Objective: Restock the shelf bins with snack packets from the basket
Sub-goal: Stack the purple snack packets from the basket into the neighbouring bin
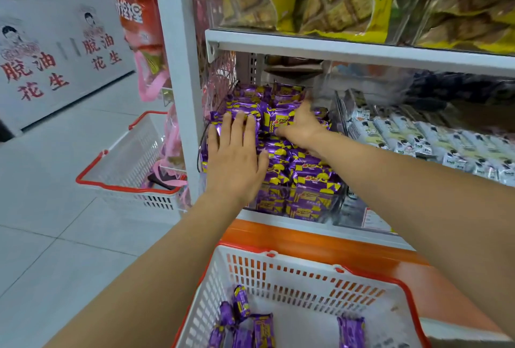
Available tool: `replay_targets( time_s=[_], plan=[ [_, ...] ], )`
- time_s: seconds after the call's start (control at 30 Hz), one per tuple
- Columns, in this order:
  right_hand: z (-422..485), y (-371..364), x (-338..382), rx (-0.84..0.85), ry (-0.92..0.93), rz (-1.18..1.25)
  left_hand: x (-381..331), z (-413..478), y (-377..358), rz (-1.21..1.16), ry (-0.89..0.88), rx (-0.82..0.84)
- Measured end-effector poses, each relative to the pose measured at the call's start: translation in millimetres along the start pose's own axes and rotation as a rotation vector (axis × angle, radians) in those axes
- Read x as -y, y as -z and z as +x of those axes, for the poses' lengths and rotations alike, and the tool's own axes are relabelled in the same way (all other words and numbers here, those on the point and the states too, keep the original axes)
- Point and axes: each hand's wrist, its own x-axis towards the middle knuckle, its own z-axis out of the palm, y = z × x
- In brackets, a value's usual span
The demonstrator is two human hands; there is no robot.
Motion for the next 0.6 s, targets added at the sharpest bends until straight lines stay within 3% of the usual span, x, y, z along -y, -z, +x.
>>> replay_targets(
  time_s=[0.23, 0.6],
  plan=[
    [12.0, -7.1, 6.5, 0.017, -0.089, 0.131, 2.8, -2.4, -5.3, 0.030, -0.032, -0.027],
    [-15.5, 8.3, 7.5, -0.056, -0.002, -0.071, -2.9, -12.2, 14.2, 0.025, -0.021, 0.017]
  ],
)
